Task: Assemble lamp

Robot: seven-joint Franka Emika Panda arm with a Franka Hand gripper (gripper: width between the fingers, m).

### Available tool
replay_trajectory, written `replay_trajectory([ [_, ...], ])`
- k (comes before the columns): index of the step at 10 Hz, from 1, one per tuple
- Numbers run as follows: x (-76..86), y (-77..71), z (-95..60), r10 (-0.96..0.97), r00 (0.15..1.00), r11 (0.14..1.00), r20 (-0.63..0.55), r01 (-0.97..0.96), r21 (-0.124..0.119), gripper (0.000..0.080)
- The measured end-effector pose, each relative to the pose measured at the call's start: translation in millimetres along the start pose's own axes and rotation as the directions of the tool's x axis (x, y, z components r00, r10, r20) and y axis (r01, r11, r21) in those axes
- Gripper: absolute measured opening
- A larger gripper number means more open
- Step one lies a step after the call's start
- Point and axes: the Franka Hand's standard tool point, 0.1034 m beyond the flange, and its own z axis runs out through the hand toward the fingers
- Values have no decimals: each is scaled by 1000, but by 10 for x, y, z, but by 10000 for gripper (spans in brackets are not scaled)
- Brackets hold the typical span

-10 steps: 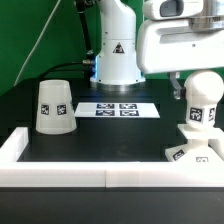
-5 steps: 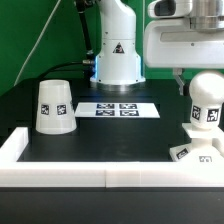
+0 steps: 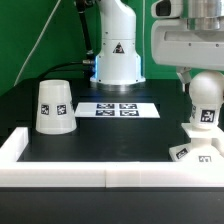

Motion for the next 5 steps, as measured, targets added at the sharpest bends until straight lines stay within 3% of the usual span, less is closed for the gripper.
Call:
replay_trajectory([
  [4, -9, -14, 2, 265, 964, 964, 22, -265, 15, 579],
  [5, -11, -15, 3, 260, 965, 965, 21, -260, 15, 676],
])
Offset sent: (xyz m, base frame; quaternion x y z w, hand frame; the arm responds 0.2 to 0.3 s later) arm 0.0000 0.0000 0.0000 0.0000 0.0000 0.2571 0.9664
